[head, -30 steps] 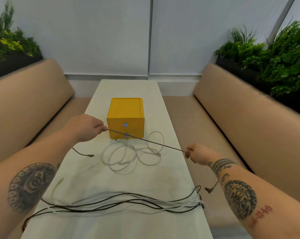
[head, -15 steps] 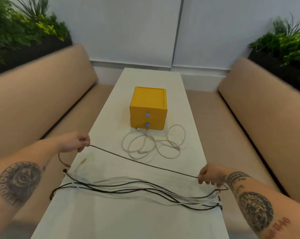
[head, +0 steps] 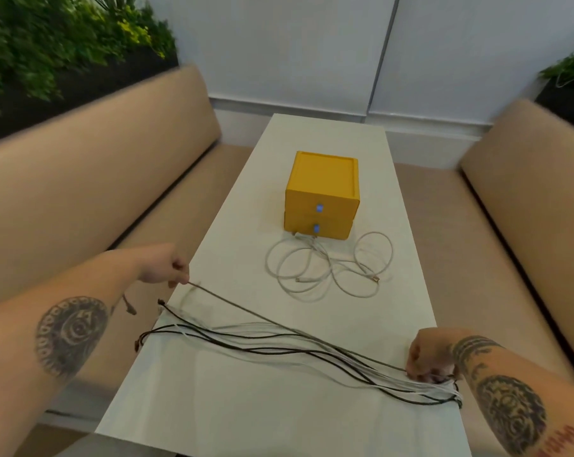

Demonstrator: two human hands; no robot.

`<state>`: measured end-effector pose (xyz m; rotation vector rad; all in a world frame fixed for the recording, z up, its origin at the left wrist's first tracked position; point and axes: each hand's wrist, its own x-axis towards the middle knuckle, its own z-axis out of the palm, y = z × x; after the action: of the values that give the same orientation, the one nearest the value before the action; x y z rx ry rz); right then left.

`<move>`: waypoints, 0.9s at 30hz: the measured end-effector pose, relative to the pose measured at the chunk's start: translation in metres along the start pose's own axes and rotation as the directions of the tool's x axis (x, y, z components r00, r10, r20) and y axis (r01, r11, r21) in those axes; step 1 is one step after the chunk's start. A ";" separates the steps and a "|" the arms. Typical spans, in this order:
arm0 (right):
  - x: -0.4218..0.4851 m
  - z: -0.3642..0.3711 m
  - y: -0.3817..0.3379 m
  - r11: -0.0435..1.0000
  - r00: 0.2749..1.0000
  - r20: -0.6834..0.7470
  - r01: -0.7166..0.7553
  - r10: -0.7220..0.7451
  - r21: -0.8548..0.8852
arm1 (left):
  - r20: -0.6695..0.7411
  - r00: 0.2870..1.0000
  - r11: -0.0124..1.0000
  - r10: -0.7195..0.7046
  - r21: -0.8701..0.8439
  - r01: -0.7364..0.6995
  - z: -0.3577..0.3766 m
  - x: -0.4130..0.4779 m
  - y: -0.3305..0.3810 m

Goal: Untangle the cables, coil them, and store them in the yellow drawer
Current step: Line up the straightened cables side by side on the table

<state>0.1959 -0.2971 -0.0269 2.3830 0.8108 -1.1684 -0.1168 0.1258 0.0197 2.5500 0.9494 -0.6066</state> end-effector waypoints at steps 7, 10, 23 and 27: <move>-0.006 -0.004 -0.001 0.999 0.999 -0.039 -0.024 0.023 -0.036 | 0.051 0.997 0.999 0.051 -0.009 -0.051 0.044 0.015 -0.001; -0.005 -0.008 -0.003 1.000 0.998 -0.059 0.003 -0.003 -0.007 | 0.025 0.996 0.996 0.083 -0.014 -0.083 0.052 0.021 0.006; 0.027 0.037 -0.089 0.852 0.833 -0.405 0.483 -0.376 0.201 | -0.021 0.973 0.967 0.231 -0.107 -0.232 0.116 0.031 0.058; 0.031 0.038 -0.087 0.853 0.834 -0.402 0.483 -0.379 0.197 | -0.020 0.974 0.971 0.225 -0.084 -0.226 0.118 0.034 0.064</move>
<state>0.1330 -0.2409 -0.0804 2.7927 1.4597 -1.0915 -0.0815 0.0437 -0.0867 2.5380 0.6602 -0.4756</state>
